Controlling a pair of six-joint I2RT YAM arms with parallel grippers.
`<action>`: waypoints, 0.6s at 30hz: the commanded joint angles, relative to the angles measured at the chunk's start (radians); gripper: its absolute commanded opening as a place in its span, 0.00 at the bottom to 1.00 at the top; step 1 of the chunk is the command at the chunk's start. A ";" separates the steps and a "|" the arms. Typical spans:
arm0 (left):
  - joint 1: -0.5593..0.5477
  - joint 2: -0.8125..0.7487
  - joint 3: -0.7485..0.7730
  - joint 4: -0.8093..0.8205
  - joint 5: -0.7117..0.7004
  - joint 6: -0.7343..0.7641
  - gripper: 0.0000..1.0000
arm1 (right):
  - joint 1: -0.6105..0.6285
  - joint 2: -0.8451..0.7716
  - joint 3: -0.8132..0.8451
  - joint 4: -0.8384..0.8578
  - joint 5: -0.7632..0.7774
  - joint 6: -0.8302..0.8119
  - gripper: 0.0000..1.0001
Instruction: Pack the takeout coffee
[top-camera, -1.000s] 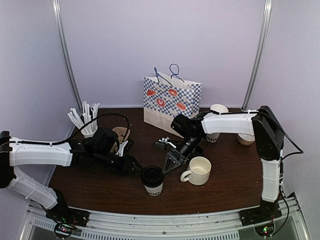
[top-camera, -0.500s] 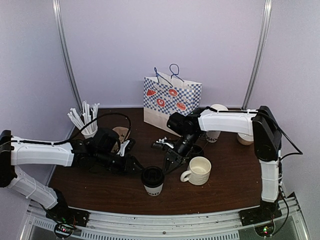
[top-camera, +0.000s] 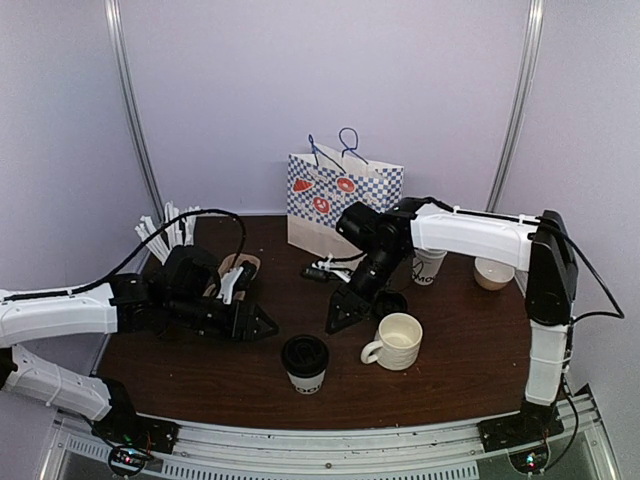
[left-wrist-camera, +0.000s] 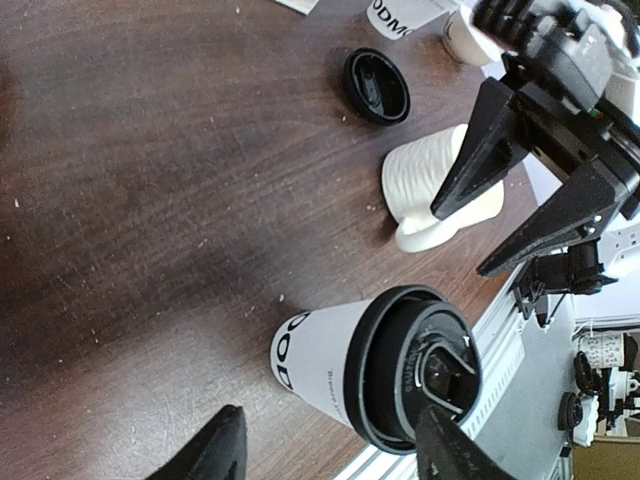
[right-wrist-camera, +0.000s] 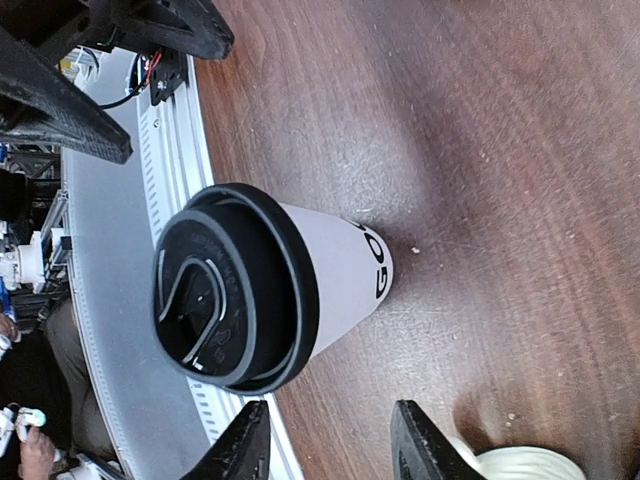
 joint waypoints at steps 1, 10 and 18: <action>-0.004 -0.006 0.031 0.007 -0.008 0.035 0.64 | -0.004 -0.061 0.027 -0.023 0.032 -0.058 0.46; -0.039 0.142 0.120 0.065 0.082 0.132 0.73 | 0.057 -0.231 -0.075 0.000 0.076 -0.256 0.35; -0.039 0.223 0.093 0.096 0.090 0.115 0.65 | 0.247 -0.307 -0.161 0.029 0.356 -0.404 0.12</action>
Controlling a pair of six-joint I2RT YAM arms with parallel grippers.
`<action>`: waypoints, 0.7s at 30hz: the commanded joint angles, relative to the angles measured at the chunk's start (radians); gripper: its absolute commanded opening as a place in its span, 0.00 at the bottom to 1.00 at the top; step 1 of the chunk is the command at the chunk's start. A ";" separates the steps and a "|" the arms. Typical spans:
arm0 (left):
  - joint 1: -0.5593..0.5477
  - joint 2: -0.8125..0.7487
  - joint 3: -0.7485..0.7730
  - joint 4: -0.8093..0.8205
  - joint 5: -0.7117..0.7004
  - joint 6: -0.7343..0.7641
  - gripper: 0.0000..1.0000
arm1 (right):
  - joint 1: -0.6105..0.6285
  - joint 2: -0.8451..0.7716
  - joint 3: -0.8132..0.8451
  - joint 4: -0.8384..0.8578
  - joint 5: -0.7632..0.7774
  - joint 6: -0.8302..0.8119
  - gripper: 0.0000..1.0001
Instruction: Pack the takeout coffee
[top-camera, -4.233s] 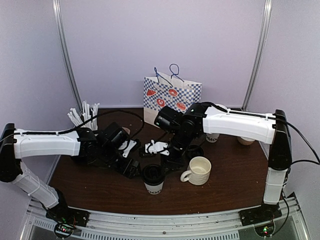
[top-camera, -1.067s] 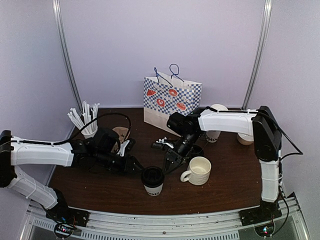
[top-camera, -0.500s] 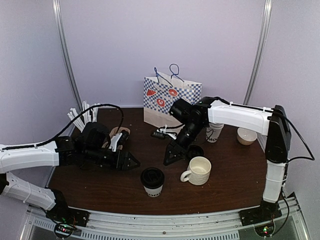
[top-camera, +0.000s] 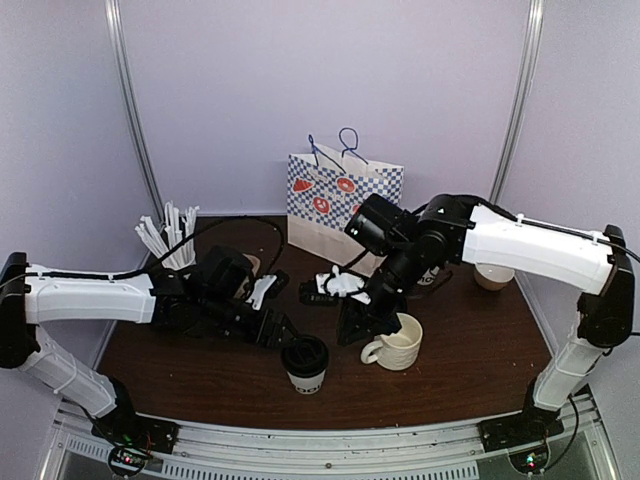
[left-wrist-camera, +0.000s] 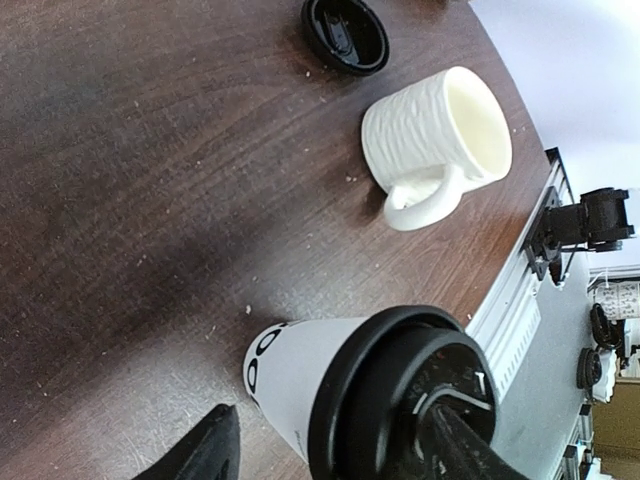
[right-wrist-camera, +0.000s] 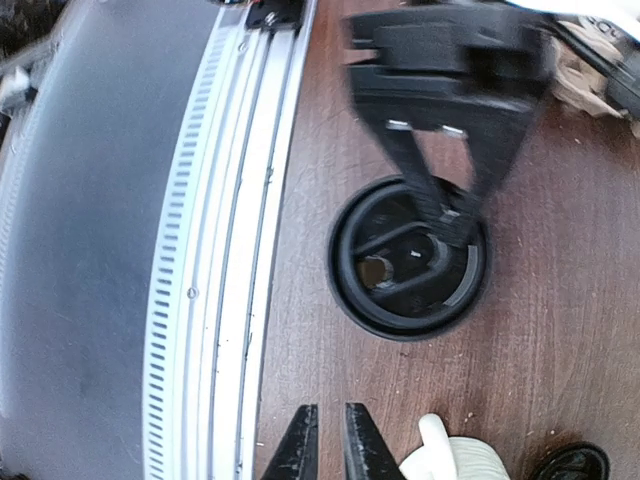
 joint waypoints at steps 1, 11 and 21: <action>-0.003 -0.001 -0.035 0.071 0.012 -0.003 0.64 | 0.107 0.003 -0.056 0.041 0.230 -0.102 0.10; -0.002 -0.002 -0.108 0.125 0.019 -0.065 0.57 | 0.254 0.112 -0.032 0.114 0.448 -0.126 0.03; -0.002 0.006 -0.146 0.140 0.013 -0.095 0.53 | 0.280 0.128 -0.018 0.131 0.501 -0.121 0.02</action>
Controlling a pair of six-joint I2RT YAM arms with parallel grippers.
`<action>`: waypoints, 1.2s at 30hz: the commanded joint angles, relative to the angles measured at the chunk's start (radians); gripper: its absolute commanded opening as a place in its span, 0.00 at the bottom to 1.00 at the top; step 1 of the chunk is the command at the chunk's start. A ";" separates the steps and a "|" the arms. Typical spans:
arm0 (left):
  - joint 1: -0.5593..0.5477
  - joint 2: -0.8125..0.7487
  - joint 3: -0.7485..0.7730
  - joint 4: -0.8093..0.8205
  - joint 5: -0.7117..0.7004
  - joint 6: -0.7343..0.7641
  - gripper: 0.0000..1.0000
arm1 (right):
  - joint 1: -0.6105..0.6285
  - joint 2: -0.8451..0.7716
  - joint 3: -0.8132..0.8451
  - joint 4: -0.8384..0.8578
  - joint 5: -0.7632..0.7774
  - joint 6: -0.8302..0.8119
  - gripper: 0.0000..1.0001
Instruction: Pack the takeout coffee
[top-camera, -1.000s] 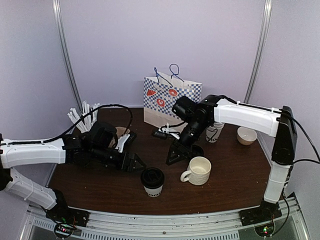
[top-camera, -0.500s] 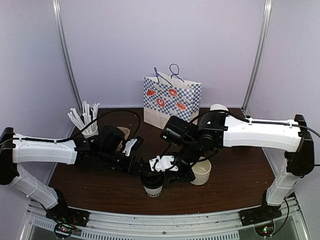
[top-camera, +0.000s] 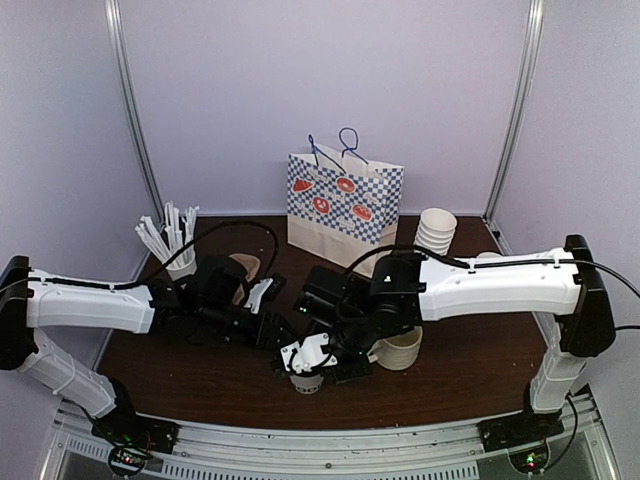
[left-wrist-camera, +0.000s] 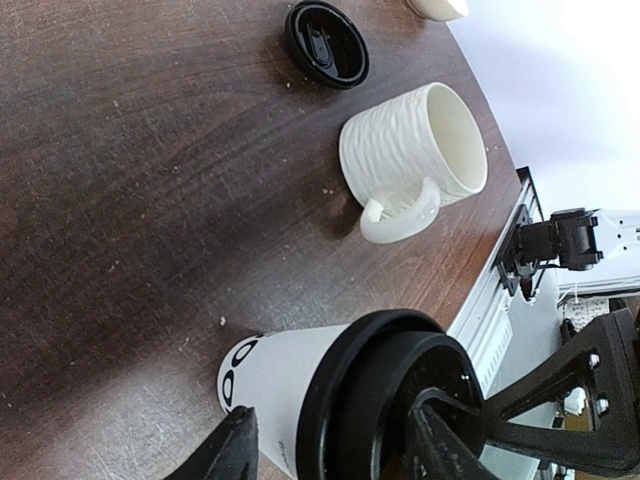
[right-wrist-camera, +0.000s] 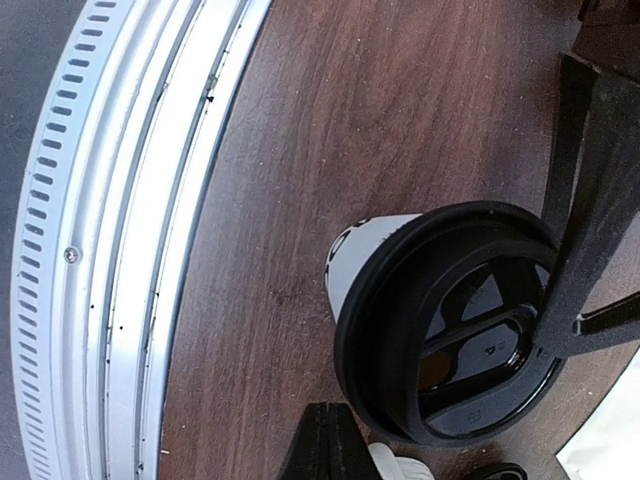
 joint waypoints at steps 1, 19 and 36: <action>-0.002 0.016 -0.042 -0.041 -0.016 -0.013 0.53 | 0.007 0.003 0.035 0.014 0.037 0.002 0.03; -0.003 0.041 -0.043 -0.061 -0.015 -0.012 0.53 | 0.041 0.062 0.024 0.021 0.085 -0.019 0.12; -0.002 0.074 -0.068 -0.068 -0.033 -0.017 0.52 | 0.043 0.171 -0.113 0.083 0.115 -0.008 0.00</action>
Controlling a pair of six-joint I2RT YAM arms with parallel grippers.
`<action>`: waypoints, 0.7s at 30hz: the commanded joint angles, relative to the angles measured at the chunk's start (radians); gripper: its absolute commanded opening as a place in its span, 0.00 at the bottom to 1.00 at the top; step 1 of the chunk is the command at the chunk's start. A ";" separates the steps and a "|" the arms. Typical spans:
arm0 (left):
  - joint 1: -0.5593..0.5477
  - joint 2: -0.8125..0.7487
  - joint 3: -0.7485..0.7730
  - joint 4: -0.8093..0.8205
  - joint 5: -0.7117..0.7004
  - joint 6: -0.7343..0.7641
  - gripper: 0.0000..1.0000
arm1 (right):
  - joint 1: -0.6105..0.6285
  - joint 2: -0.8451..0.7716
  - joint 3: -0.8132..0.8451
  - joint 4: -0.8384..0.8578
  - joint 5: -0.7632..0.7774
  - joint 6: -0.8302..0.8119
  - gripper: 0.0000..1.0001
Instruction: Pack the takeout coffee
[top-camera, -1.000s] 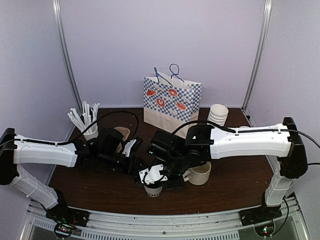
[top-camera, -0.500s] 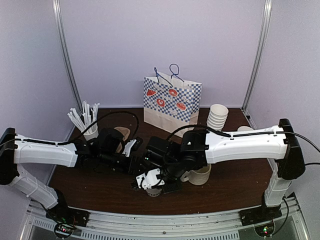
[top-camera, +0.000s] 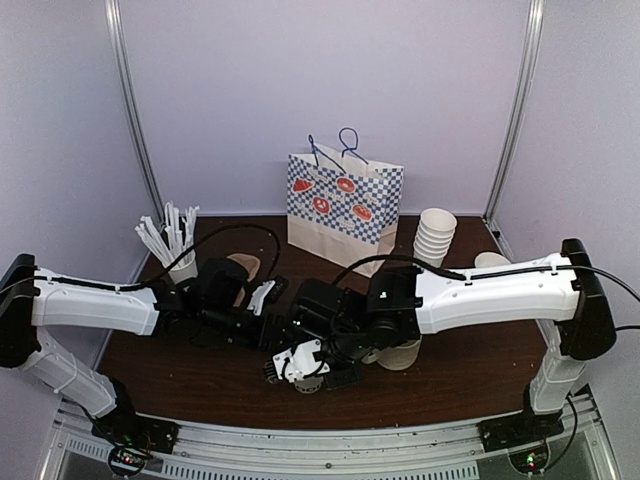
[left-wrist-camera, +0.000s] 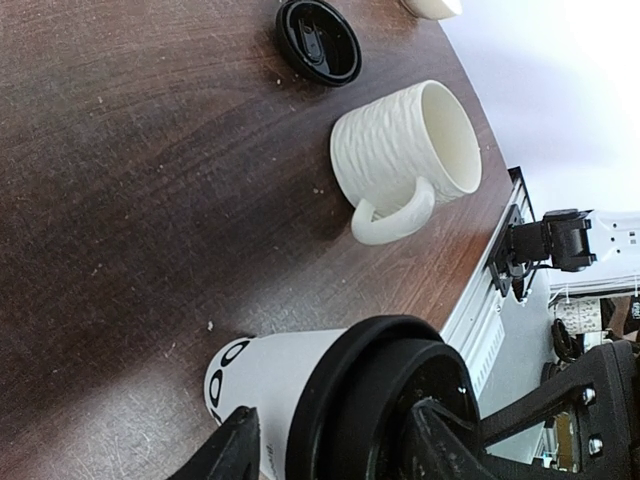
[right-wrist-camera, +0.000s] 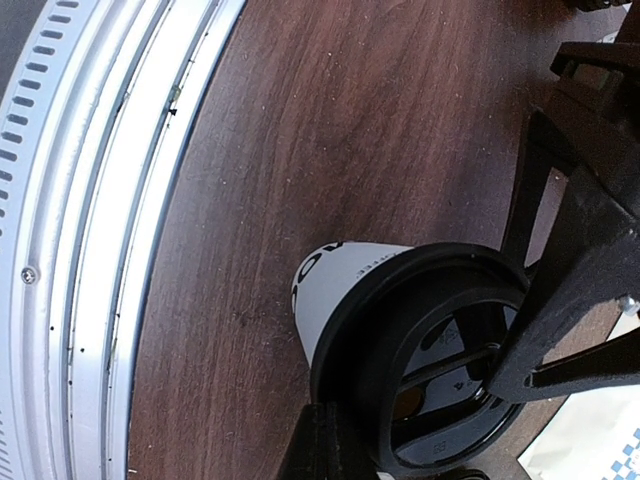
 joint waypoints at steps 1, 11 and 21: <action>-0.003 0.046 -0.051 -0.128 -0.056 0.006 0.52 | 0.001 0.155 -0.075 -0.024 0.002 0.011 0.00; -0.003 -0.001 -0.038 -0.168 -0.070 0.033 0.52 | 0.008 0.228 -0.024 -0.081 0.021 0.029 0.00; -0.003 -0.110 0.022 -0.199 -0.076 0.096 0.56 | -0.027 -0.071 0.089 -0.126 -0.071 -0.003 0.14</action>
